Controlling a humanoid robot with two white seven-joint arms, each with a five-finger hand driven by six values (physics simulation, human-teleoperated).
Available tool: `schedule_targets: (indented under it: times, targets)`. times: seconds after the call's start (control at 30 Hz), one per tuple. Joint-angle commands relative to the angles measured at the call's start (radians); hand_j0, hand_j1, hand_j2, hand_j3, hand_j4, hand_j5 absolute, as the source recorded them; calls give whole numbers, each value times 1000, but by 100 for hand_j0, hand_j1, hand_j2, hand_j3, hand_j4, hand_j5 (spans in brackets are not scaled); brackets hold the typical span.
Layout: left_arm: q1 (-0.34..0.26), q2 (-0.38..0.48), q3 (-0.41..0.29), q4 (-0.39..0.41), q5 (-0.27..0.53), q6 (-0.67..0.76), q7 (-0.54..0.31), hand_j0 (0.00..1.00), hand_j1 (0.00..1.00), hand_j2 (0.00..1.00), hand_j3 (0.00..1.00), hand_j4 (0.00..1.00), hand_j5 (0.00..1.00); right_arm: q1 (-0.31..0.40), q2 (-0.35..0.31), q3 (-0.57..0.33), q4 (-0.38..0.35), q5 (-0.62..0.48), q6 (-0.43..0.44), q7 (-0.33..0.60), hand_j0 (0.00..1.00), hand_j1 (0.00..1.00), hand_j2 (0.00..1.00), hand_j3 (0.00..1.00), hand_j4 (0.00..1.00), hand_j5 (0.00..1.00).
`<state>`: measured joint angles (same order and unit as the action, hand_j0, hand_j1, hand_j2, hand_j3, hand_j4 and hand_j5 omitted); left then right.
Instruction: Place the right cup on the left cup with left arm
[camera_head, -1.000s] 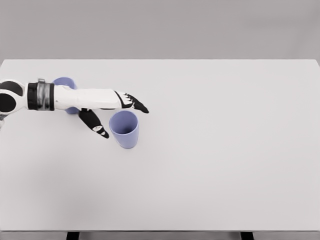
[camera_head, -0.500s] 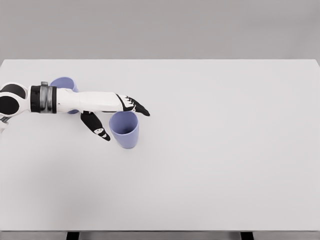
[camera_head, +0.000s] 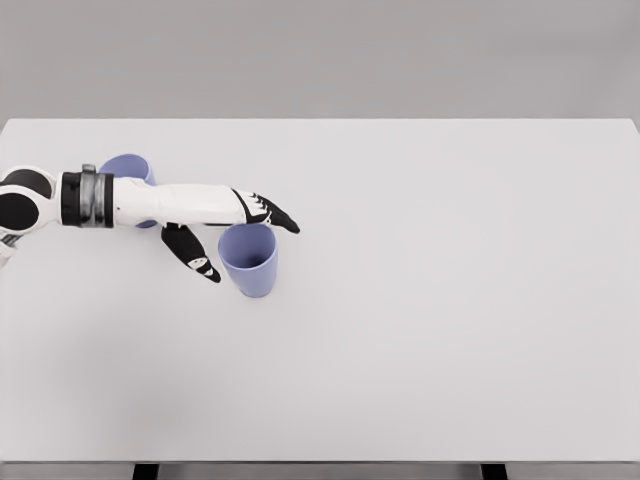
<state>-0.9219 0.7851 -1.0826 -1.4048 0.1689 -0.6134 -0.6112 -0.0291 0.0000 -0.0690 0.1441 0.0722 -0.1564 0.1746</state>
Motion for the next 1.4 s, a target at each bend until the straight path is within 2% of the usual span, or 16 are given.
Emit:
schedule_targets:
  times: [0.0, 0.33, 0.47, 0.8, 0.93, 0.97, 1.0, 1.07, 1.13, 1.3, 1.37]
  targets:
    - [0, 0, 1, 0, 8, 3, 0, 100, 100, 100, 100, 100, 100, 0, 0, 0, 0, 0, 0, 0, 100, 100, 100, 100, 100, 100]
    - [3, 0, 4, 12, 4, 3, 0, 100, 100, 100, 100, 100, 100, 0, 0, 0, 0, 0, 0, 0, 100, 100, 100, 100, 100, 100]
    - [3, -23, 13, 44, -49, 3, 0, 100, 100, 100, 100, 100, 100, 0, 0, 0, 0, 1, 0, 0, 100, 100, 100, 100, 100, 100]
    - [5, -63, 4, 58, -66, 3, 0, 100, 100, 100, 100, 100, 100, 0, 0, 0, 0, 0, 0, 0, 100, 100, 100, 100, 100, 100]
    - [32, -66, 13, 73, -86, 3, 0, 100, 100, 100, 100, 100, 100, 0, 0, 0, 0, 1, 0, 0, 100, 100, 100, 100, 100, 100]
    - [32, -66, 13, 73, -91, 3, 0, 97, 97, 97, 97, 97, 97, 0, 0, 0, 0, 0, 0, 0, 100, 100, 100, 100, 100, 100]
    - [32, -67, 15, 73, -86, 3, 0, 78, 78, 78, 78, 78, 78, 0, 0, 0, 0, 0, 0, 0, 100, 100, 100, 100, 100, 100]
    - [32, -67, 18, 73, -81, 3, 0, 60, 60, 60, 60, 60, 60, 0, 0, 0, 0, 0, 0, 0, 100, 100, 100, 100, 100, 100]
    - [34, -66, 18, 73, -83, 3, 0, 55, 55, 55, 55, 55, 55, 0, 0, 0, 0, 0, 0, 0, 100, 100, 100, 100, 100, 100]
    - [32, -52, 23, 66, -66, 3, 0, 54, 54, 54, 54, 54, 54, 0, 0, 0, 0, 0, 0, 0, 100, 100, 100, 100, 100, 100]
    - [29, -38, 56, 56, -55, 3, 0, 54, 54, 54, 54, 54, 54, 0, 0, 0, 0, 0, 0, 0, 100, 100, 100, 100, 100, 100]
